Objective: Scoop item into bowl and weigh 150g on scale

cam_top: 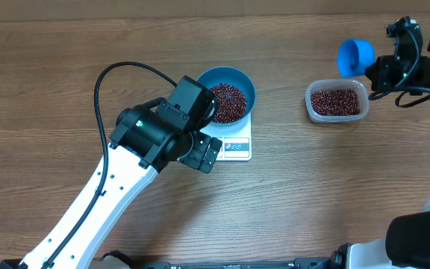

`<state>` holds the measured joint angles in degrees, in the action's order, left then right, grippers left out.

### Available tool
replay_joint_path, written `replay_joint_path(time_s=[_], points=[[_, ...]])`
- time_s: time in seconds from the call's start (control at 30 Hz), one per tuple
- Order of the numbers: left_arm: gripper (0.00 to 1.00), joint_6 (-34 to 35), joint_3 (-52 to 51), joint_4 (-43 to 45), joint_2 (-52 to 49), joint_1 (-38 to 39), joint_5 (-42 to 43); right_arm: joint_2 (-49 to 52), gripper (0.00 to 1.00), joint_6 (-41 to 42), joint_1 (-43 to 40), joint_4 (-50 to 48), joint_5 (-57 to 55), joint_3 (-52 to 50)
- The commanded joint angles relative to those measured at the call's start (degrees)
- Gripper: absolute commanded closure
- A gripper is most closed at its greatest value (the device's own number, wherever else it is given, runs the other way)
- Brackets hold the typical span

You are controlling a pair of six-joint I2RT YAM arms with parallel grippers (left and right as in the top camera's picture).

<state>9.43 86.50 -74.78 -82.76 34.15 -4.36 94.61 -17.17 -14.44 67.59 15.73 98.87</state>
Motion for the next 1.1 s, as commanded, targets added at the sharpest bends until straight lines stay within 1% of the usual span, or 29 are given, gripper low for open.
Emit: replay_joint_path(time_s=[0.0,0.13,0.43,0.57,0.7,0.77,0.8,0.83,0.87,0.9,0.97,1.07], points=[[0.0,0.44,-0.09,0.07,-0.39,0.33,-0.52,-1.4,0.96,1.11,1.6,0.52,-12.28,-0.17],[0.0,0.42,-0.09,0.07,-0.39,0.33,-0.52,-1.38,0.96,0.35,4.94,2.32,-23.89,-0.2],[0.01,0.44,-0.09,0.07,-0.39,0.33,-0.52,-1.31,0.96,-0.87,15.26,4.76,-37.4,-0.2],[0.0,0.42,-0.09,0.07,-0.39,0.33,-0.52,-1.31,0.96,-0.79,17.64,6.36,-40.89,-0.2],[0.0,0.44,-0.09,0.07,-0.39,0.33,-0.52,-1.31,0.96,-0.37,17.86,6.29,-40.57,-0.2],[0.0,0.42,-0.09,0.07,-0.39,0.33,-0.52,-1.31,0.96,-0.37,17.86,5.73,-37.11,-0.2],[0.0,0.44,-0.09,0.07,-0.39,0.33,-0.52,-1.31,0.96,-0.37,17.84,4.28,-30.56,-0.2],[0.0,0.42,-0.09,0.07,-0.39,0.33,-0.52,-1.31,0.96,-0.37,17.73,3.52,-26.95,-0.2],[0.0,0.42,-0.09,0.07,-0.39,0.33,-0.52,-1.31,0.96,-0.37,17.55,1.86,-19.93,-0.2],[0.0,0.42,-0.09,0.07,-0.39,0.33,-0.52,-1.31,0.96,-0.37,17.31,0.52,-15.41,-0.2],[0.0,0.42,-0.09,0.07,-0.39,0.33,-0.52,-1.31,0.96,-0.37,16.94,-4.04,-3.63,-0.2],[0.01,0.44,-0.09,0.07,-0.39,0.33,-0.52,-1.31,0.96,-0.37,16.94,-8.66,5.09,-0.2]])
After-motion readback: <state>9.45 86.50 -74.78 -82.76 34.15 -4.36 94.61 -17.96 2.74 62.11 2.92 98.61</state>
